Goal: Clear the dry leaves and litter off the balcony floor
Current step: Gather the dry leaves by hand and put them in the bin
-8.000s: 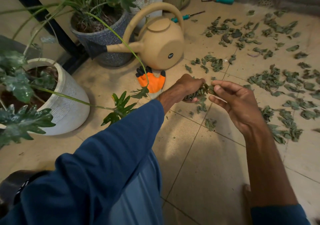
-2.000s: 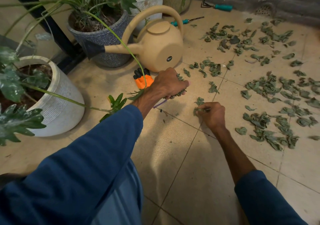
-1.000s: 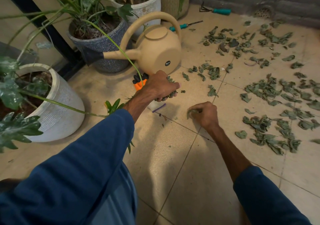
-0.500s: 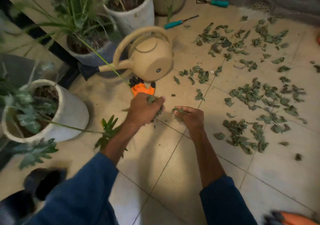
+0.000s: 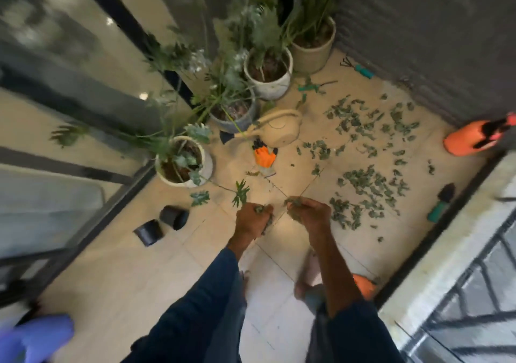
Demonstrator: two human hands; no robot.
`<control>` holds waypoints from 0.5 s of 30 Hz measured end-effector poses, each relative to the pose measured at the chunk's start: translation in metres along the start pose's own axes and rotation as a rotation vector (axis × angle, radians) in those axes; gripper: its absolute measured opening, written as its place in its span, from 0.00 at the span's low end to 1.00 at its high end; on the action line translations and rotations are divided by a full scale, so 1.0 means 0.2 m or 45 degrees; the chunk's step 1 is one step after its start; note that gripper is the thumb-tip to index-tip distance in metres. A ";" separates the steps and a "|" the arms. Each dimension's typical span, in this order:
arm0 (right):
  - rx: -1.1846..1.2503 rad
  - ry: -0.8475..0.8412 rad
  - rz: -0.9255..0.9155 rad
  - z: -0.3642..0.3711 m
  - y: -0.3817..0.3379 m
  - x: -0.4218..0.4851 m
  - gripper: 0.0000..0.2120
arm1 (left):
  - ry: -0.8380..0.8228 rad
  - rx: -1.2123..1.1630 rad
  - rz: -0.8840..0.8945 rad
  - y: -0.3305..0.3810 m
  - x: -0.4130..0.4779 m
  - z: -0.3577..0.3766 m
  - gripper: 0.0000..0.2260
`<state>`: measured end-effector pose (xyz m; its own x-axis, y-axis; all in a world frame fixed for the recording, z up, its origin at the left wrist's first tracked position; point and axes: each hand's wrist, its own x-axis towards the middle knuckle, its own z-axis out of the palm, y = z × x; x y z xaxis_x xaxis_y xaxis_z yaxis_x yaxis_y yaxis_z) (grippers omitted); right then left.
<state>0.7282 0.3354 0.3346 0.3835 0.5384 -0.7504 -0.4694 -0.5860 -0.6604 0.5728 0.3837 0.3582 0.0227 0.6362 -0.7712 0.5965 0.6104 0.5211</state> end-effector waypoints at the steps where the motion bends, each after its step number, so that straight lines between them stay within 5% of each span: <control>1: -0.071 -0.010 0.013 0.02 -0.08 -0.13 0.09 | 0.014 -0.036 -0.033 0.03 -0.13 -0.08 0.17; 8: -0.287 -0.268 0.112 0.23 -0.44 -0.90 0.09 | 0.106 -0.277 -0.237 -0.01 -0.92 -0.59 0.16; 15: -0.517 -0.532 0.161 0.76 -0.34 -1.22 0.13 | 0.261 -0.596 -0.352 -0.51 -1.25 -1.08 0.15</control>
<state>0.5464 0.3359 0.5676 -0.0401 0.5936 -0.8038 -0.1178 -0.8016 -0.5861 0.3331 0.2655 0.5770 -0.2669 0.4730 -0.8396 0.1390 0.8810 0.4522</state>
